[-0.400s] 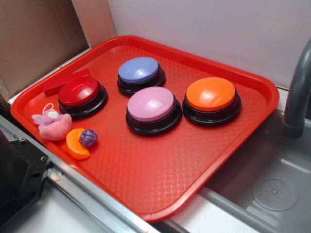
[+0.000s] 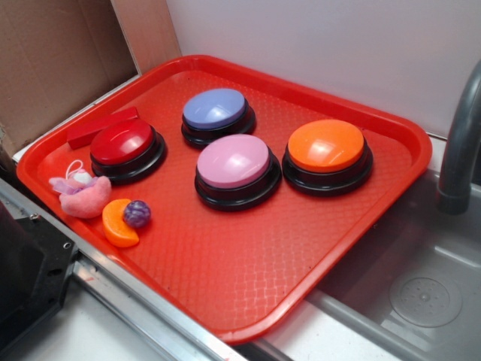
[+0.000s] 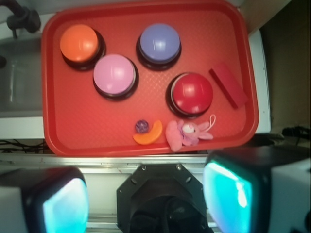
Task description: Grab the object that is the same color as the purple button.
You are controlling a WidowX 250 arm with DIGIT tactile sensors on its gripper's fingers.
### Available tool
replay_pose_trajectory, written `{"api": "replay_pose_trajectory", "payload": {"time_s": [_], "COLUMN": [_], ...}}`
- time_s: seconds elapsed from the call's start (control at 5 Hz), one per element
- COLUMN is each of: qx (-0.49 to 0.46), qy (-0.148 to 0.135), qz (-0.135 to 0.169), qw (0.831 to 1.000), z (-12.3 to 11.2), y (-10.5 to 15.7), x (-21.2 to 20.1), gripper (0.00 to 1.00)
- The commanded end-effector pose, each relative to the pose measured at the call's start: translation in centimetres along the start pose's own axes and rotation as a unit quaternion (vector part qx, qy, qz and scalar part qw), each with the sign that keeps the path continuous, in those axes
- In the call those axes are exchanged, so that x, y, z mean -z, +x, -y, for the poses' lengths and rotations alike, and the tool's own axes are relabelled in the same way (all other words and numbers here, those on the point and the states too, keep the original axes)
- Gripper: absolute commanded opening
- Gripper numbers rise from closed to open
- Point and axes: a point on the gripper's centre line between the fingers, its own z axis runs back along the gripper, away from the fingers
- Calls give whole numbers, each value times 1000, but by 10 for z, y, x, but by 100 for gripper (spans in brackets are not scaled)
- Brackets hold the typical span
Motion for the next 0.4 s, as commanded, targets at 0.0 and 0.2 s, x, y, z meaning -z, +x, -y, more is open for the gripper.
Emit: {"api": "replay_pose_trajectory", "payload": {"time_s": [0.0, 0.2], "qx": [100, 170], "qy": [13, 19], "qz": [44, 62], "qw": [994, 983], "z": [-2, -4], "y": [19, 28], "x": [45, 79], "gripper": [100, 100]}}
